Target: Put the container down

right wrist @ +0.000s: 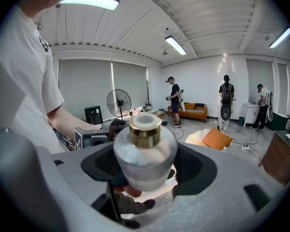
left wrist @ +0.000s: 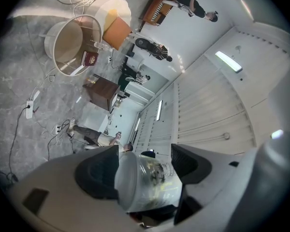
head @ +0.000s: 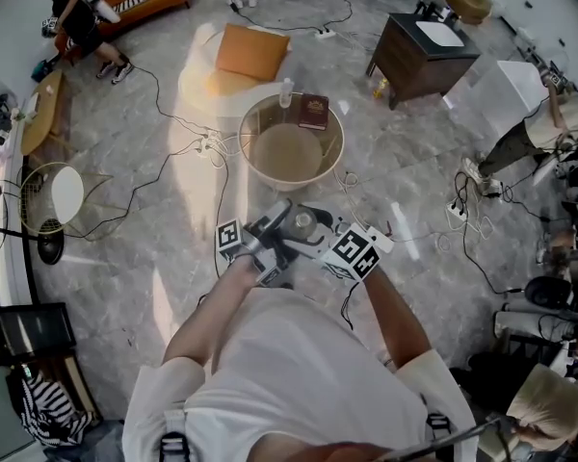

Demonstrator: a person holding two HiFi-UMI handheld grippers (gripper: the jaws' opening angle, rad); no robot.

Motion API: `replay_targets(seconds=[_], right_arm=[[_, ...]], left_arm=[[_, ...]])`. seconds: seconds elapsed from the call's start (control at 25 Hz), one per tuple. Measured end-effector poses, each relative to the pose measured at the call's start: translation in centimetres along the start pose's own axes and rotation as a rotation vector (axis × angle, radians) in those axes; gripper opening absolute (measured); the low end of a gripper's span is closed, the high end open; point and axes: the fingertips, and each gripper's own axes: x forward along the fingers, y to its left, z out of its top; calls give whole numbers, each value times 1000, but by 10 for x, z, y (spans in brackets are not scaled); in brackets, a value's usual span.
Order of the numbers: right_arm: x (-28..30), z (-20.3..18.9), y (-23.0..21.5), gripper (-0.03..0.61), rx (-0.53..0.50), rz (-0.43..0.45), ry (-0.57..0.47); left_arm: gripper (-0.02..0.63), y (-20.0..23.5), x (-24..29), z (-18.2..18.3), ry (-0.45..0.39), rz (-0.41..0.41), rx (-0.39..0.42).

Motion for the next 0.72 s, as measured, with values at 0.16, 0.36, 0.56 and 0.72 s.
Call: replay_targets(seconds=[0.16,0.36,0.56,0.72], right_arm=[[13,4,-16,333,8,-5,2],[30,11,-47,334,19,-20,-1],[53,20,-81,333,40,-43,-6],[76,29,-106,333,57,-63,3]], left_arm=[[312,-2,6,19,8,7,-6],[312,-5,23,52,30,14,-9],[313,-10,40,87,43,28,-36],[313,-16,49,119,61,36,-53]])
